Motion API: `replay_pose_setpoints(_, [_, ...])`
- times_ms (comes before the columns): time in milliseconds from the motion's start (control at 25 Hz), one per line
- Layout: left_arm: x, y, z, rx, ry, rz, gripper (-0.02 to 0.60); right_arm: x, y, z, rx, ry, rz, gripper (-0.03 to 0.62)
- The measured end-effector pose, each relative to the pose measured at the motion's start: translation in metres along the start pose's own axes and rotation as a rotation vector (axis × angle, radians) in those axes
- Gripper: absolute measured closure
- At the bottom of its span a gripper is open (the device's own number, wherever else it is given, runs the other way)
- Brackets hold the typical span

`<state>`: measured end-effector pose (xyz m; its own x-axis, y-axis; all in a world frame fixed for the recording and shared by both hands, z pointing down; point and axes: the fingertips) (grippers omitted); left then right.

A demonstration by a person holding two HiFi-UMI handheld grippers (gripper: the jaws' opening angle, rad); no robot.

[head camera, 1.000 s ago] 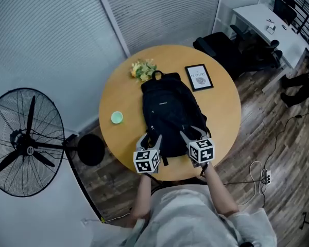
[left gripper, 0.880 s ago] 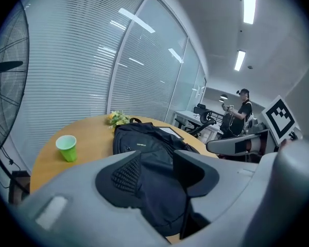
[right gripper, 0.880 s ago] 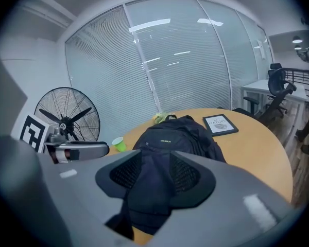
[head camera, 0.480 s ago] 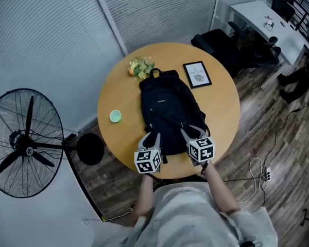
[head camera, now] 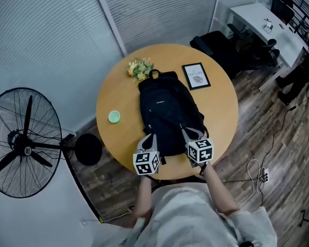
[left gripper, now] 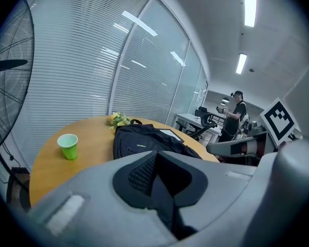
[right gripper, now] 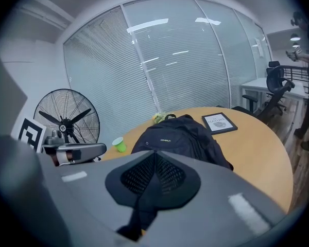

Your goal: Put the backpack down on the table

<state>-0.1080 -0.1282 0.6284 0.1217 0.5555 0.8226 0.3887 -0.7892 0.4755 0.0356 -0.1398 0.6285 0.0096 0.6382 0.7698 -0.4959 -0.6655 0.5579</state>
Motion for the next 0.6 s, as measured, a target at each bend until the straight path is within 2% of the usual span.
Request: replay_pose_setpoints(600, [0.0054,0.0071,0.0082,0.022,0.034,-0.034,0.578,0.0022,-0.0055,0.0069,0.018,0.007,0.002,0.592])
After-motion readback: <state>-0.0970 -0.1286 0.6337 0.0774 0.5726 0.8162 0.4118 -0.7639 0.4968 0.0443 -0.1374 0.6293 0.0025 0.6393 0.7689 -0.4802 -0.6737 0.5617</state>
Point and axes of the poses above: the fingertips, and each gripper's own axes: y forward along the fingers, z to its right, x out of its underside
